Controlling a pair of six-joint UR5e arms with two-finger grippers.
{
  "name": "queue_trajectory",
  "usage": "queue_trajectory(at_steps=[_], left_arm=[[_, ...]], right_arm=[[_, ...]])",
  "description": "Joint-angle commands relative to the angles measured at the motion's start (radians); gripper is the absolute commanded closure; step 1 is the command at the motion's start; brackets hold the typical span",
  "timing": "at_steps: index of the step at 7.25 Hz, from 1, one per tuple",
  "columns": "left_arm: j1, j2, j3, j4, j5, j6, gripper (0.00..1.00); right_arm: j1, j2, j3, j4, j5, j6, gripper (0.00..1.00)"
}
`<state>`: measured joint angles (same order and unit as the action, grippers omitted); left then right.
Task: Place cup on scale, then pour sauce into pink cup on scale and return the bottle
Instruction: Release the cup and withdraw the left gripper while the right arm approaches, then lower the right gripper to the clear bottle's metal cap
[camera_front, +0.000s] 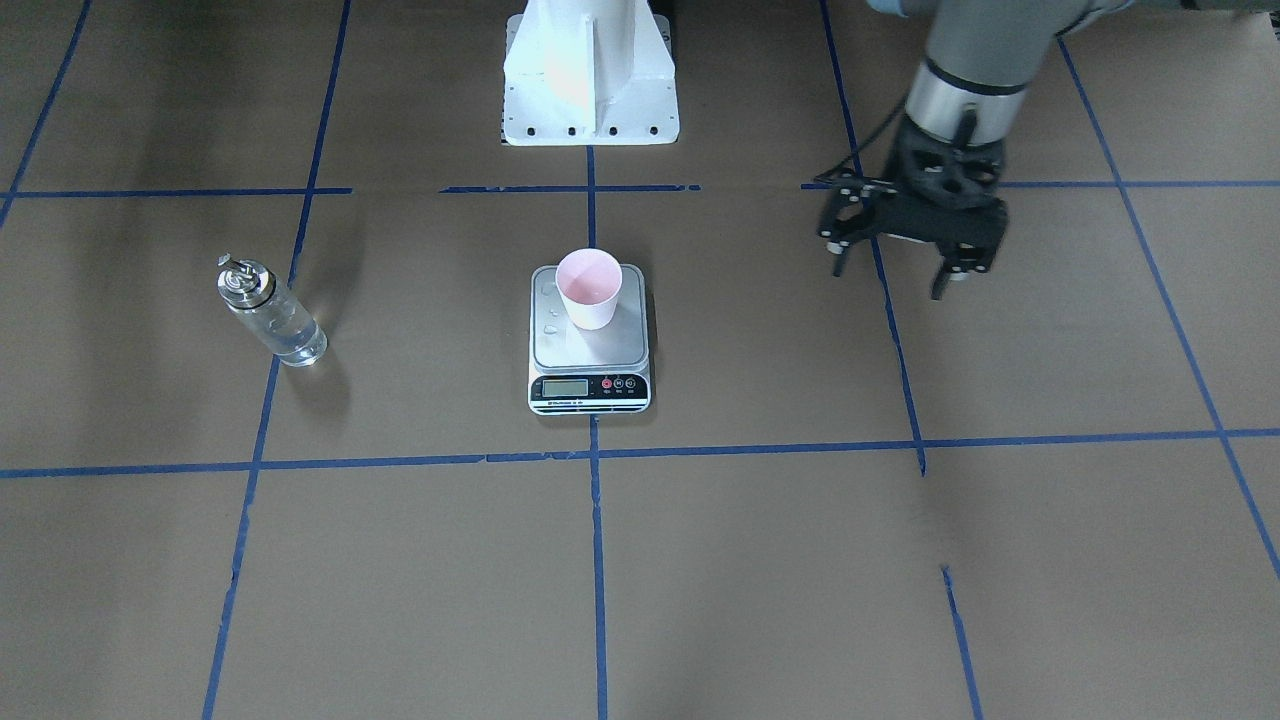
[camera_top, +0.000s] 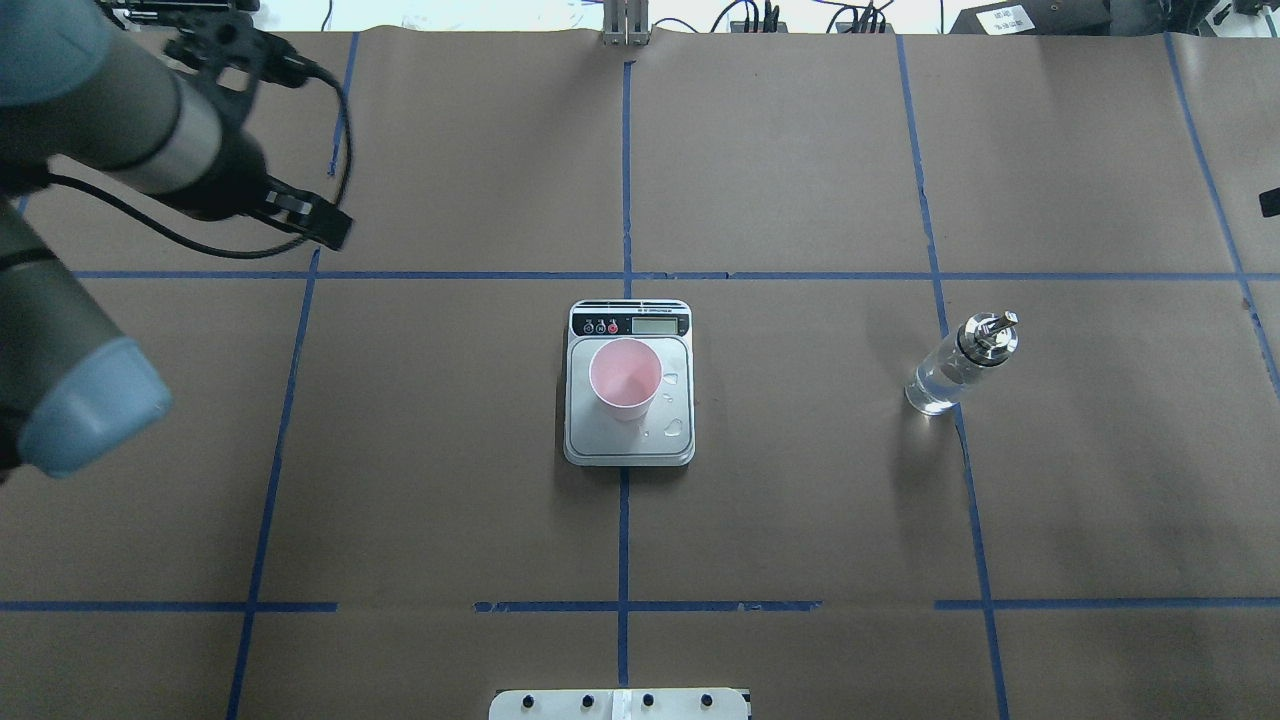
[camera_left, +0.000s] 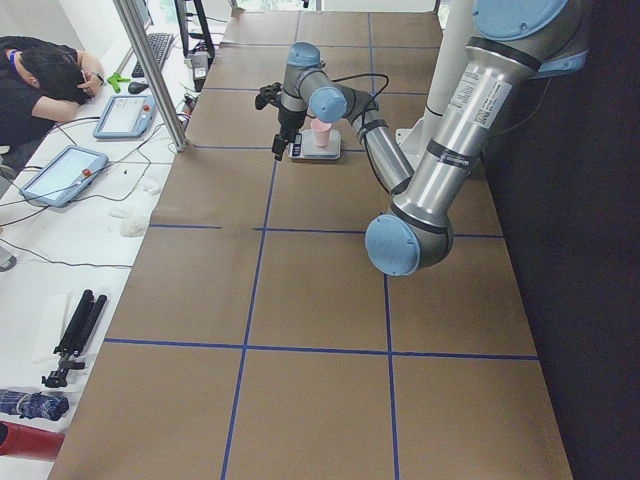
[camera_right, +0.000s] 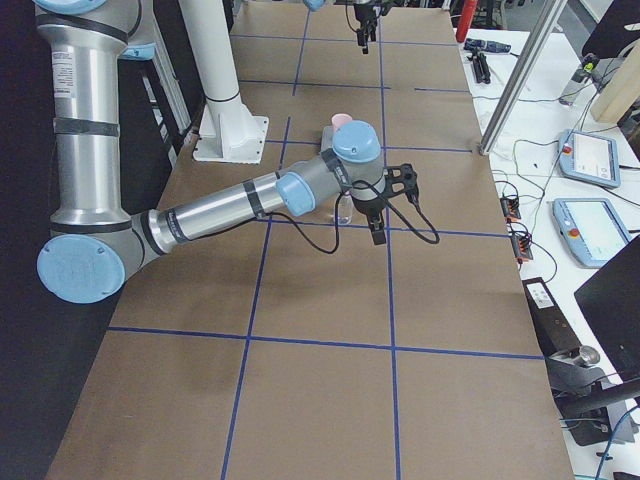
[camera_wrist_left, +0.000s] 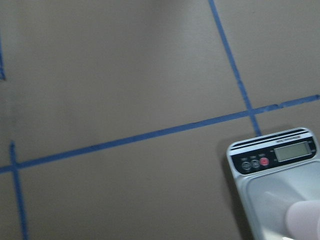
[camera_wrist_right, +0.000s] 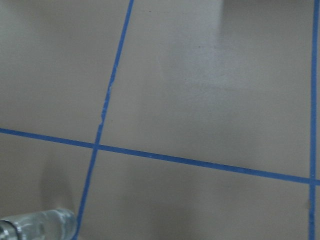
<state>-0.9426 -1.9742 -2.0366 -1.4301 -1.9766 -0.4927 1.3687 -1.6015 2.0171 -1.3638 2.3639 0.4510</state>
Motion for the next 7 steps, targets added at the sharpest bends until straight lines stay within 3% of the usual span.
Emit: queue_trajectory(at_steps=[1, 2, 4, 5, 6, 7], left_arm=[[-0.288, 0.135, 0.048, -0.004, -0.142, 0.282, 0.00], [-0.409, 0.149, 0.135, -0.006, -0.201, 0.301, 0.00], [-0.523, 0.218, 0.252, -0.006, -0.205, 0.472, 0.00], [-0.588, 0.257, 0.292, -0.019, -0.229, 0.629, 0.00], [-0.608, 0.280, 0.370, -0.027, -0.275, 0.682, 0.00], [-0.610, 0.329, 0.365, -0.038, -0.362, 0.687, 0.00]], right_arm=[[-0.139, 0.001, 0.124, 0.000, -0.023, 0.258, 0.00], [-0.233, 0.014, 0.164, -0.001, -0.119, 0.355, 0.00], [-0.356, 0.043, 0.247, -0.006, -0.181, 0.535, 0.00], [-0.415, 0.032, 0.285, -0.006, -0.252, 0.563, 0.00], [-0.503, 0.005, 0.313, -0.006, -0.353, 0.616, 0.00], [-0.634, -0.053, 0.343, 0.000, -0.555, 0.667, 0.00]])
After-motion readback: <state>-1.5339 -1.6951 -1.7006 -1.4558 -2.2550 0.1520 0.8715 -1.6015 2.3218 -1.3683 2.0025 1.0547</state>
